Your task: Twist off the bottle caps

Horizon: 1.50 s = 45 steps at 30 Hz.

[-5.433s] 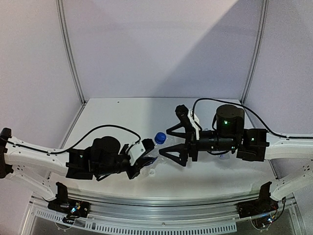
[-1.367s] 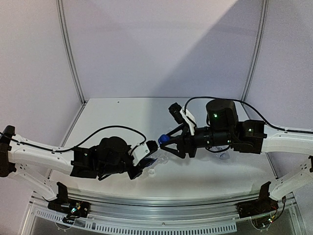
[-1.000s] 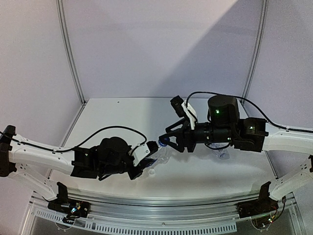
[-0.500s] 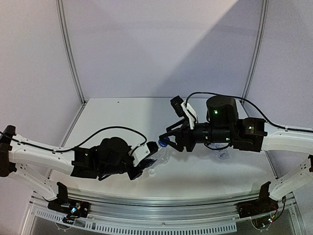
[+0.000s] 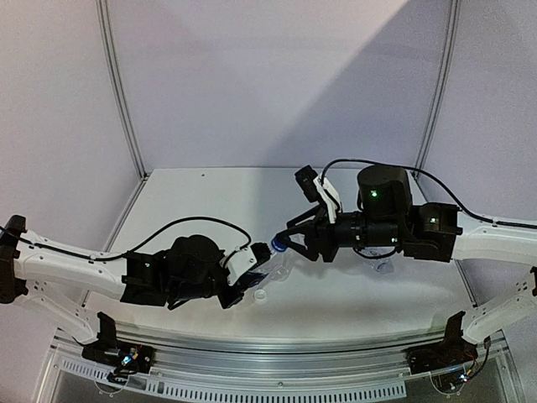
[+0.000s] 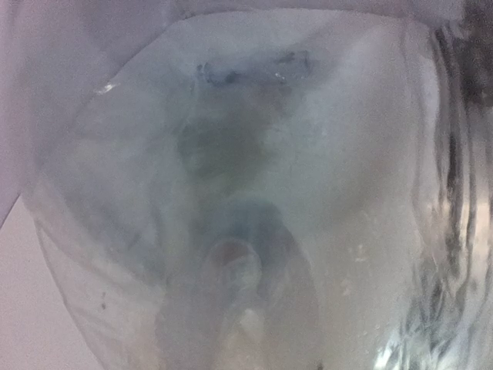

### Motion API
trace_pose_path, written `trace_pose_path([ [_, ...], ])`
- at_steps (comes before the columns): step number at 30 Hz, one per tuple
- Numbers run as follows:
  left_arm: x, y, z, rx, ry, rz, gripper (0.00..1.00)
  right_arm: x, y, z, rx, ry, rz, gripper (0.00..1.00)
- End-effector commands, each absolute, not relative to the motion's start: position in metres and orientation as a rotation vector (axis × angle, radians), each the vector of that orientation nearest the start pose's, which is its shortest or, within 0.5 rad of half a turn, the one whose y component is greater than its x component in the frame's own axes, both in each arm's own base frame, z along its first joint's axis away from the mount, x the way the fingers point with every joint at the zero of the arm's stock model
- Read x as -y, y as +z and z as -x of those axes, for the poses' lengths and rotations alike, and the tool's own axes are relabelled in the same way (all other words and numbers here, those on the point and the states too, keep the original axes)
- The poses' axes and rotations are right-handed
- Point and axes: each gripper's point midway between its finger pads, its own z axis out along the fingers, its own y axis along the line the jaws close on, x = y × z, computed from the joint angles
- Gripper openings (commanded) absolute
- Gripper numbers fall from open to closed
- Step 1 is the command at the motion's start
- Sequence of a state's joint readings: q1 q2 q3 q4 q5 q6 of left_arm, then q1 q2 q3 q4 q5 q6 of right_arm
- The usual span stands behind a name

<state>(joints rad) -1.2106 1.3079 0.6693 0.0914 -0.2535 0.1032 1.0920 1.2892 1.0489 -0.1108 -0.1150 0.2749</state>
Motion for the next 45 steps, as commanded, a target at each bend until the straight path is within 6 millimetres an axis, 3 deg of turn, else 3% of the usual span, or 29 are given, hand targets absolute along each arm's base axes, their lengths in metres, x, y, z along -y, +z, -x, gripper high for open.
trace_pose_path([
  [1, 0.351, 0.164, -0.181, -1.736, -0.423, -1.13, 0.0, -0.371, 0.276, -0.186, -1.893, 0.924, 0.856, 0.44],
  [6, 0.351, 0.163, -0.181, -1.736, -0.424, -1.133, 0.0, -0.378, 0.273, -0.174, -1.882, 0.982, 0.93, 0.45],
  [11, 0.352, 0.16, -0.181, -1.744, -0.415, -1.141, 0.0, -0.387, 0.276, -0.166, -1.857, 1.047, 0.981, 0.57],
  [18, 0.352, 0.159, -0.183, -1.747, -0.402, -1.142, 0.0, -0.374, 0.308, -0.167, -1.816, 1.045, 0.916, 0.69],
  [21, 0.353, 0.158, -0.183, -1.752, -0.401, -1.143, 0.0, -0.384, 0.308, -0.174, -1.862, 1.022, 0.915, 0.64],
  [26, 0.351, 0.158, -0.184, -1.756, -0.392, -1.137, 0.0, -0.408, 0.286, -0.178, -1.945, 1.035, 0.965, 0.51],
  [33, 0.351, 0.159, -0.184, -1.753, -0.397, -1.133, 0.0, -0.399, 0.282, -0.181, -1.958, 0.994, 0.938, 0.46],
  [40, 0.35, 0.159, -0.184, -1.753, -0.392, -1.129, 0.0, -0.398, 0.273, -0.177, -1.996, 0.993, 0.96, 0.5],
  [45, 0.35, 0.159, -0.185, -1.755, -0.388, -1.127, 0.0, -0.396, 0.262, -0.182, -2.031, 0.945, 0.952, 0.41],
])
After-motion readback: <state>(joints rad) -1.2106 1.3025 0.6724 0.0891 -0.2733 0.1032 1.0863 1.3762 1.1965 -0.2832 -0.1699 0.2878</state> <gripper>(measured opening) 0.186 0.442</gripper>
